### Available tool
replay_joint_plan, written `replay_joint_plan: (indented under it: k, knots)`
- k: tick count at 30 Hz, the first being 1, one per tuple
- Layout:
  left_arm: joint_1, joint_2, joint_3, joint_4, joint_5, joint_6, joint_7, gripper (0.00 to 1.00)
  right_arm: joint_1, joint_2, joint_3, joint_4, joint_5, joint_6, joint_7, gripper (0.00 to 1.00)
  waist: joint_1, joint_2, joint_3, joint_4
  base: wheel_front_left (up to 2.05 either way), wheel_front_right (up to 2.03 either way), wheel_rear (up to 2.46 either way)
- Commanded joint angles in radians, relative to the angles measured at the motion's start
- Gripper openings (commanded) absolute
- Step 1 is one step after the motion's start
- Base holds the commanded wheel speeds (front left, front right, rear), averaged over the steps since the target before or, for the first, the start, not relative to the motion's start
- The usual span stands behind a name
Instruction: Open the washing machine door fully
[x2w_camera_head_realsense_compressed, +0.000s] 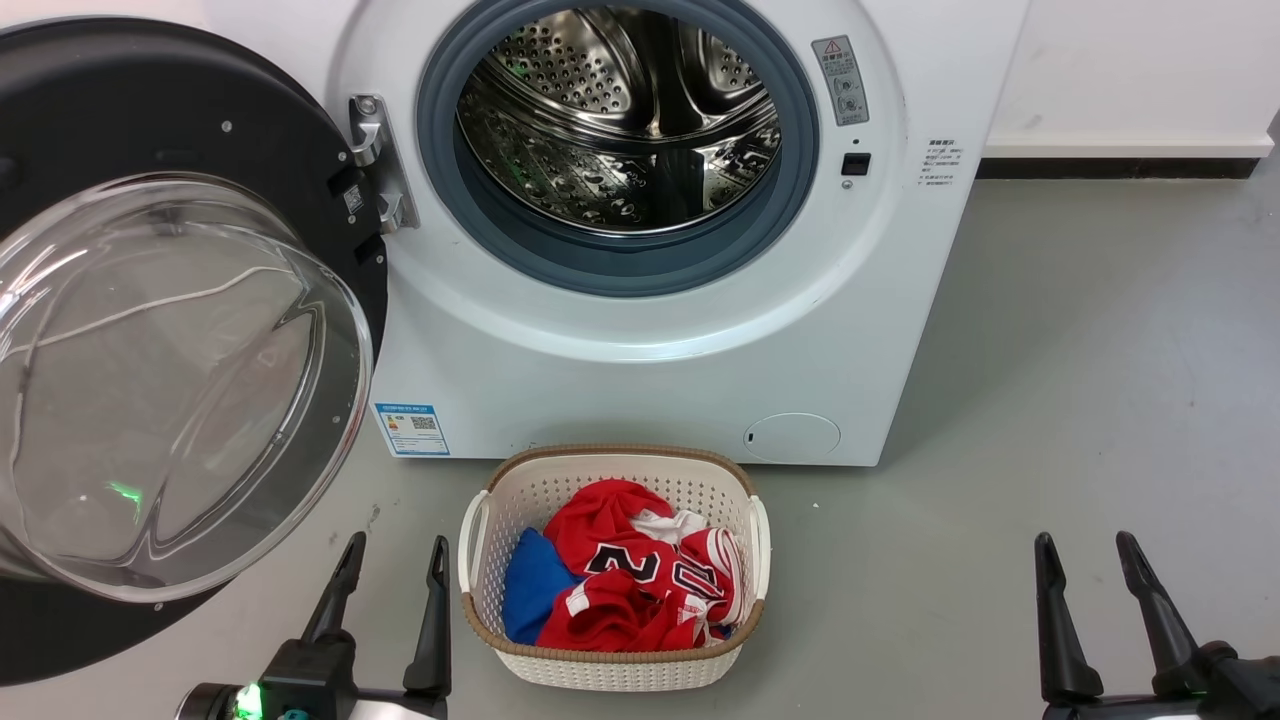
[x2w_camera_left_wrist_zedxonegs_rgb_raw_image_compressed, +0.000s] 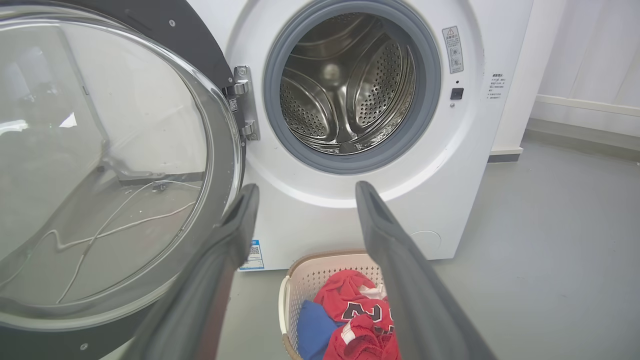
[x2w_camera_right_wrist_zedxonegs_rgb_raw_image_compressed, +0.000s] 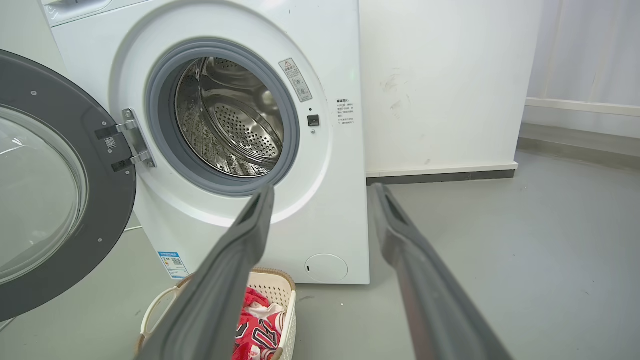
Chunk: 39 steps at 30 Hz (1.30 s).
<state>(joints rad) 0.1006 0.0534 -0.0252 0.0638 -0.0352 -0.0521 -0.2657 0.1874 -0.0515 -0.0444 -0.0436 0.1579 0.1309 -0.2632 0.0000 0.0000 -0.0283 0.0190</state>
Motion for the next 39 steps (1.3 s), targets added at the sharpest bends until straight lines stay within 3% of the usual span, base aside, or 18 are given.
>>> replay_joint_plan:
  k: [1,12,13,18,39]
  knots:
    - [0.013,-0.002,-0.003,-0.003,0.001,0.006,0.002,1.00,0.004,0.003,0.001,0.002,0.007,0.000,-0.002,1.00,0.0000,0.0000,0.000,0.000,0.00,0.00,0.00]
    - [0.009,-0.002,-0.008,0.015,0.015,0.017,0.002,1.00,-0.004,0.003,0.009,0.007,0.006,0.000,-0.002,1.00,0.0000,0.0000,-0.002,-0.001,0.00,0.00,0.00]
    - [0.004,-0.001,-0.007,0.015,0.009,0.013,0.000,0.00,-0.001,0.000,0.009,0.008,0.002,0.000,0.000,0.00,0.0000,0.0000,-0.002,-0.001,0.00,0.00,0.00]
    - [0.020,-0.001,-0.005,0.066,-0.001,0.011,0.002,0.00,0.005,0.000,0.013,0.053,0.006,0.000,0.005,0.00,0.0000,0.0000,-0.002,-0.001,0.00,0.00,0.00]
    - [-0.042,-0.002,0.033,0.095,-0.406,-0.012,0.099,0.00,-0.073,-0.021,0.020,0.110,0.403,0.000,0.078,0.00,0.0000,0.0000,0.004,-0.004,0.00,0.00,0.00]
